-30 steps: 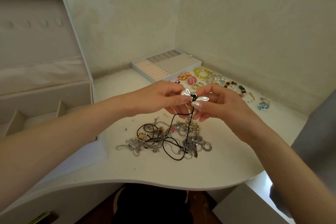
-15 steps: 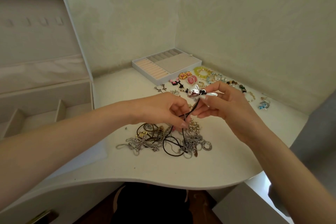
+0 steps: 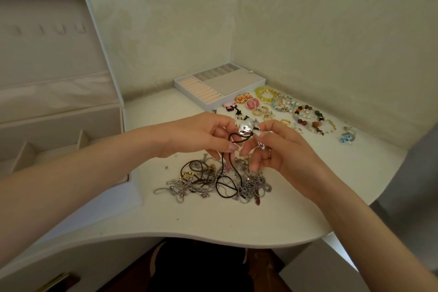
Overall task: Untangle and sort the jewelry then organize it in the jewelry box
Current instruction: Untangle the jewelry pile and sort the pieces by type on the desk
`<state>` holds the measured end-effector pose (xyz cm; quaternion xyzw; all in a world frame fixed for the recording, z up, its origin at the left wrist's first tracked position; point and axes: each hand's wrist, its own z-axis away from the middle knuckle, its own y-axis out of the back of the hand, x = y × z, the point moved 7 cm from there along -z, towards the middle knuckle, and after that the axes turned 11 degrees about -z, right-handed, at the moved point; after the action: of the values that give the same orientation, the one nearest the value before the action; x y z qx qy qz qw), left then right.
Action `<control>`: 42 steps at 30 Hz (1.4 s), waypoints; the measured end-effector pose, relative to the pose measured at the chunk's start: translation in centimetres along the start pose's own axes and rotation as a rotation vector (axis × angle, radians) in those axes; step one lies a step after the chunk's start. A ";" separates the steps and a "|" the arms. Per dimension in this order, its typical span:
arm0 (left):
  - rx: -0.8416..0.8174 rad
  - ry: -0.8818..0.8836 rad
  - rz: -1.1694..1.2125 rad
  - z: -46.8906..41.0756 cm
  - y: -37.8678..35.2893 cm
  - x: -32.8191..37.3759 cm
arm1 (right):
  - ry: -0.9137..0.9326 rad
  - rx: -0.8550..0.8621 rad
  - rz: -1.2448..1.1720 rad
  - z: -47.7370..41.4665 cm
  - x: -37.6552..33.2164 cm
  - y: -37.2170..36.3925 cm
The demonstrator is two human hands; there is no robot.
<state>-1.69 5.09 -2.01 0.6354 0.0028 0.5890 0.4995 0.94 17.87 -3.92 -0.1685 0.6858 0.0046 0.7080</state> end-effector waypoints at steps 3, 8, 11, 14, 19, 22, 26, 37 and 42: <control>0.007 -0.013 0.058 0.1 0.0 0.1 | -0.027 0.024 0.007 0.0 0.0 0.4; 0.037 -0.095 0.017 0.2 -0.2 0.4 | -0.093 0.044 0.095 0.1 0.3 1.2; 0.068 -0.113 -0.046 0.1 0.0 0.5 | -0.127 -0.013 0.195 0.1 0.2 1.1; 0.095 -0.127 -0.124 -0.1 0.1 0.5 | -0.156 -0.056 0.228 0.1 0.2 1.0; 0.142 -0.133 -0.090 -0.5 0.2 0.2 | -0.204 -0.115 0.144 -0.1 0.4 0.6; 0.143 -0.143 -0.055 -0.6 0.2 0.4 | -0.221 -0.129 0.074 -0.1 0.5 0.3; 0.090 -0.148 -0.148 -0.2 -0.3 1.0 | -0.207 -0.078 0.049 -0.3 0.4 0.5; 0.218 -0.217 -0.639 0.4 -1.4 2.9 | -0.210 -0.024 0.085 -0.3 0.8 1.2; 0.076 -0.169 -0.635 0.1 -1.0 1.7 | -0.151 0.003 0.274 -0.1 -0.2 2.0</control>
<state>-0.50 6.53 -1.37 0.6675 0.1812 0.3486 0.6325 0.35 19.76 -4.14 -0.0711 0.6471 0.1129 0.7506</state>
